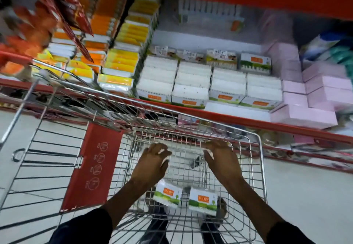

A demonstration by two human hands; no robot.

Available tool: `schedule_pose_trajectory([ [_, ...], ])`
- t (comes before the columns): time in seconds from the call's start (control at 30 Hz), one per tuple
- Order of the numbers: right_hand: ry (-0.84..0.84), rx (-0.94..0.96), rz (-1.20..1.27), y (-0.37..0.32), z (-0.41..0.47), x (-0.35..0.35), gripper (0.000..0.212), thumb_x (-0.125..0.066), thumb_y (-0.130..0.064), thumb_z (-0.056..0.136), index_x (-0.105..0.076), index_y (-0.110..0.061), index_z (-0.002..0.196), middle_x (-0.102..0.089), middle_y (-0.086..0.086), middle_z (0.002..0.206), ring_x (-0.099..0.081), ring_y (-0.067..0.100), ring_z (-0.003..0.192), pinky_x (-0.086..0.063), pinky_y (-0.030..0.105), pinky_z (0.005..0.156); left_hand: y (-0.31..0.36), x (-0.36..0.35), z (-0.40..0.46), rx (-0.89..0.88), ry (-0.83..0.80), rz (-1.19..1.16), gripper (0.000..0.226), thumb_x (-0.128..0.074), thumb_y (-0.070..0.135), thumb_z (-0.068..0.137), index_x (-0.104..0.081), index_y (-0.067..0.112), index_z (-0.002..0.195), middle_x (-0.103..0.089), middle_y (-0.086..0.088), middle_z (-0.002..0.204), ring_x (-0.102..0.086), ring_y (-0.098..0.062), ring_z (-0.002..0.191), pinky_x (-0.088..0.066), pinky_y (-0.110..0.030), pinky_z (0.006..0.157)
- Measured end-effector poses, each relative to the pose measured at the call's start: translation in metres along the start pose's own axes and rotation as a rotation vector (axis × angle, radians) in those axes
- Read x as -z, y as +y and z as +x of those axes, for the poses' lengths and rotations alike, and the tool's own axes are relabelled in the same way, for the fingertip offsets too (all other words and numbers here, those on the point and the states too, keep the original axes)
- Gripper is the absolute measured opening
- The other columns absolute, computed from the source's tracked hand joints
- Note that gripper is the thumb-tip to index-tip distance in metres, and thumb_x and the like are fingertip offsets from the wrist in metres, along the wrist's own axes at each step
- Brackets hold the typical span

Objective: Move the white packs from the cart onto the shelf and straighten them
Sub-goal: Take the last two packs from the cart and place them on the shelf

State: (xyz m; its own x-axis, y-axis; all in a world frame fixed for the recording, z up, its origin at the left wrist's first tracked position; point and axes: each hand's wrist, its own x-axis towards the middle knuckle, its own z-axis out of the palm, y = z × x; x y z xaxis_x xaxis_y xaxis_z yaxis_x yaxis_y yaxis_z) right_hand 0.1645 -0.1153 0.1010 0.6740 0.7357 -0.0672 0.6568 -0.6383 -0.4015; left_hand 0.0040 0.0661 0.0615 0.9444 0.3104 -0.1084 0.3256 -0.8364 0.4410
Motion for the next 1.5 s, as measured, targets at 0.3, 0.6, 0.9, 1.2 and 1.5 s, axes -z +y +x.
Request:
schedule_pose_trajectory([
  [0.3,-0.698,-0.136,-0.040,0.061,-0.064,-0.128,0.039,-0.051,-0.015,0.095,-0.051,-0.007,0.134,-0.050,0.018,0.140,-0.042,0.031,0.132,-0.036,0.039,0.108,-0.025,-0.118,-0.026,0.060,-0.574,-0.020,0.053,-0.053,-0.004,0.088,-0.046,0.005,0.140,-0.045,-0.017,0.148,-0.041,-0.033,0.136,-0.033,-0.040,0.113],
  [0.6,-0.594,-0.102,0.017,0.073,-0.073,-0.148,0.015,-0.067,0.000,0.075,-0.069,-0.002,0.089,-0.070,0.021,0.094,-0.065,0.036,0.092,-0.053,0.037,0.079,-0.044,-0.151,-0.031,0.106,-0.593,-0.093,0.048,-0.052,-0.010,0.080,-0.059,0.002,0.126,-0.055,-0.023,0.136,-0.047,-0.035,0.131,-0.035,-0.037,0.110],
  [0.9,-0.524,-0.072,0.059,0.056,-0.080,-0.103,0.025,-0.058,-0.007,0.080,-0.064,-0.009,0.104,-0.065,0.015,0.109,-0.057,0.033,0.107,-0.046,0.037,0.086,-0.021,-0.083,-0.040,-0.066,-0.428,-0.043,0.035,-0.070,-0.007,0.068,-0.069,0.009,0.099,-0.069,-0.014,0.104,-0.064,-0.031,0.099,-0.056,-0.038,0.084],
  [1.2,-0.078,0.008,-0.138,0.021,-0.039,0.038,0.038,-0.079,-0.005,0.061,-0.066,-0.017,0.095,-0.068,0.006,0.099,-0.065,0.028,0.091,-0.055,0.035,0.073,0.055,0.047,-0.005,-0.143,0.010,0.175,0.047,-0.072,-0.015,0.064,-0.071,0.010,0.104,-0.069,-0.006,0.098,-0.067,-0.026,0.085,-0.061,-0.039,0.073],
  [1.5,0.282,-0.008,-0.064,0.033,-0.020,0.158,0.028,-0.073,-0.005,0.074,-0.064,-0.016,0.098,-0.064,0.004,0.095,-0.060,0.026,0.089,-0.053,0.036,0.074,0.145,0.137,0.052,-0.243,0.307,0.135,0.036,-0.071,-0.009,0.074,-0.069,0.005,0.108,-0.068,-0.010,0.100,-0.062,-0.030,0.093,-0.056,-0.042,0.082],
])
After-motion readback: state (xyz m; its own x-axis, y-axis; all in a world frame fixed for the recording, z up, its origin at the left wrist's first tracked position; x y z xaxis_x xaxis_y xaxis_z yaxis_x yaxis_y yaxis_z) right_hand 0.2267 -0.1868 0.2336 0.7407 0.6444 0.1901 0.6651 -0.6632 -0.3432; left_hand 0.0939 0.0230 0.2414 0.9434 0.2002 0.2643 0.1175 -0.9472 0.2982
